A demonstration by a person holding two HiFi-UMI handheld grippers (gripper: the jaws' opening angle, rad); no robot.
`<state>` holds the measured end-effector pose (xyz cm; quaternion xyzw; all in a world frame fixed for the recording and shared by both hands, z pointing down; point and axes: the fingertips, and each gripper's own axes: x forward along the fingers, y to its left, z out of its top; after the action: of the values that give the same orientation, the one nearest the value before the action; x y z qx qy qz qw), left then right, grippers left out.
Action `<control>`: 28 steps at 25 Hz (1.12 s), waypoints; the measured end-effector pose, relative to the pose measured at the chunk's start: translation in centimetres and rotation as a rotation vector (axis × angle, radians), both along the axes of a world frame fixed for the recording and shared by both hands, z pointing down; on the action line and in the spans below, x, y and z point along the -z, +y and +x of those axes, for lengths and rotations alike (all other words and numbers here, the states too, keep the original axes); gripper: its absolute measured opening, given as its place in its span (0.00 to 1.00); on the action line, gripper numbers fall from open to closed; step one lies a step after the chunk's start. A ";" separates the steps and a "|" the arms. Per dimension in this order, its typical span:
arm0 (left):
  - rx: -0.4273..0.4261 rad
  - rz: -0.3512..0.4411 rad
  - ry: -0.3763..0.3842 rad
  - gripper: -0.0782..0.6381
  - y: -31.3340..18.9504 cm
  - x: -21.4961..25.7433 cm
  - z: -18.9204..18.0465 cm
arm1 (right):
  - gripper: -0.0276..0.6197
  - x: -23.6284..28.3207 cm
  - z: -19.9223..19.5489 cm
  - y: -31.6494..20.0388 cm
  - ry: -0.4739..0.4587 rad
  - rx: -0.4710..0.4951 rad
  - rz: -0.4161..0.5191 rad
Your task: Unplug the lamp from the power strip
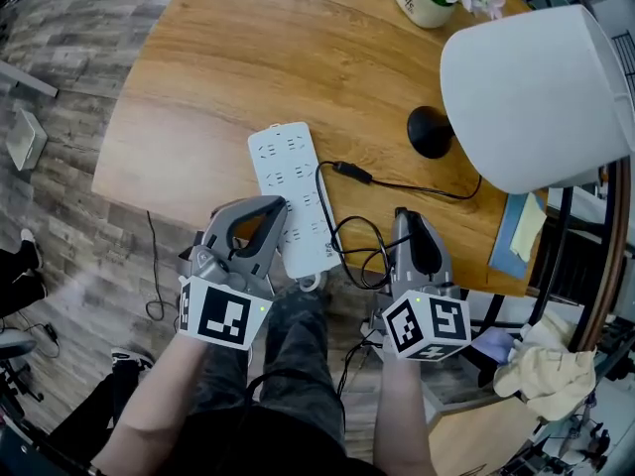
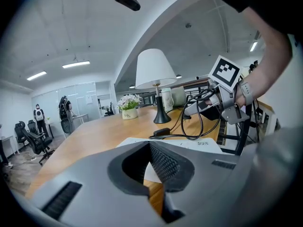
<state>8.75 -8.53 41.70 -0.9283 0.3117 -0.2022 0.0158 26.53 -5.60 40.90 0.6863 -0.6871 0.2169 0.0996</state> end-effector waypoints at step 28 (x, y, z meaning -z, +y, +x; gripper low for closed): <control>-0.001 0.028 0.044 0.10 1.0 1.8 1.2 | 0.23 -1.7 4.5 3.4 0.561 0.351 -0.589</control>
<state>9.92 -7.55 39.92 -0.9324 0.3142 -0.1774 0.0221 31.05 -2.18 42.56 0.5338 -0.6487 0.1885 0.5087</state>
